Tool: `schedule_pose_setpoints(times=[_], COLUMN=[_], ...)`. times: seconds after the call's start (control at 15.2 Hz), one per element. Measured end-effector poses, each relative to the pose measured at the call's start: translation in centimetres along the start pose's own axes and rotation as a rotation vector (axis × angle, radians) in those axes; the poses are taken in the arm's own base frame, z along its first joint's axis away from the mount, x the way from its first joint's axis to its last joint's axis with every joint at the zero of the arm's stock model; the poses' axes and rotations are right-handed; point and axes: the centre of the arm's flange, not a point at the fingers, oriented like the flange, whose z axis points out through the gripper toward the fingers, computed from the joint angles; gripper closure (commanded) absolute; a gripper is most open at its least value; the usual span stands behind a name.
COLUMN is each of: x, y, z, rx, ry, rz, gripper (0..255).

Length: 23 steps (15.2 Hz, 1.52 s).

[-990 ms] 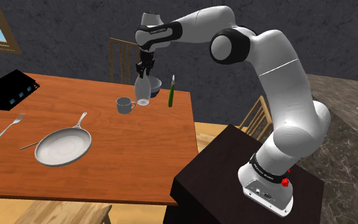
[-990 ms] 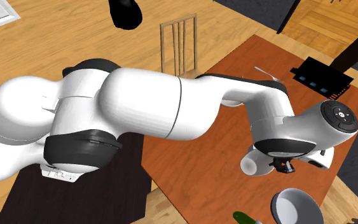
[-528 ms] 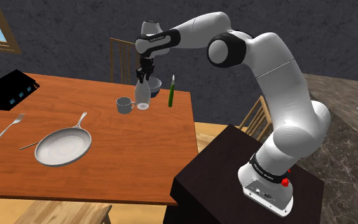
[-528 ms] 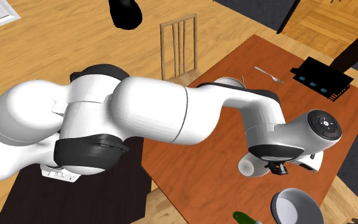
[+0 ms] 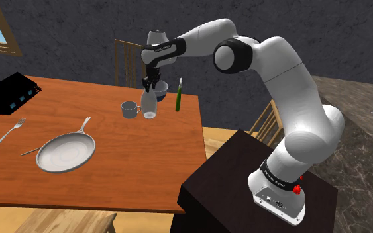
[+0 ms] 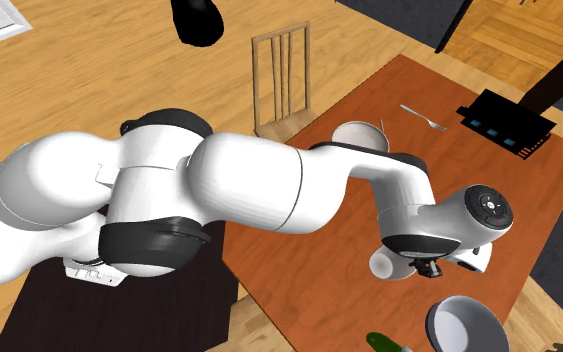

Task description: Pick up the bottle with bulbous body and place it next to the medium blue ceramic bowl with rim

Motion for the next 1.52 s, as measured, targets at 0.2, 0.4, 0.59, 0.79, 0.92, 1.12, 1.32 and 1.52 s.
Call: schedule_pose_setpoints(times=[0.2, 0.4, 0.59, 0.79, 0.92, 1.12, 1.32, 1.52], x=[0.0, 0.0, 0.0, 0.0, 0.0, 0.0, 0.0, 0.0], y=[0.0, 0.0, 0.0, 0.0, -0.2, 0.1, 0.0, 0.0], z=[0.1, 0.1, 0.1, 0.1, -1.5, -4.4, -4.9, -4.9], rx=[0.000, 0.000, 0.000, 0.000, 0.000, 0.000, 0.000, 0.000], ry=[0.000, 0.000, 0.001, 0.001, 0.001, 0.002, 0.002, 0.001], rz=[0.000, 0.000, 0.000, 0.000, 0.000, 0.000, 0.000, 0.000], gripper=[255, 0, 0, 0, 0, 0, 0, 0])
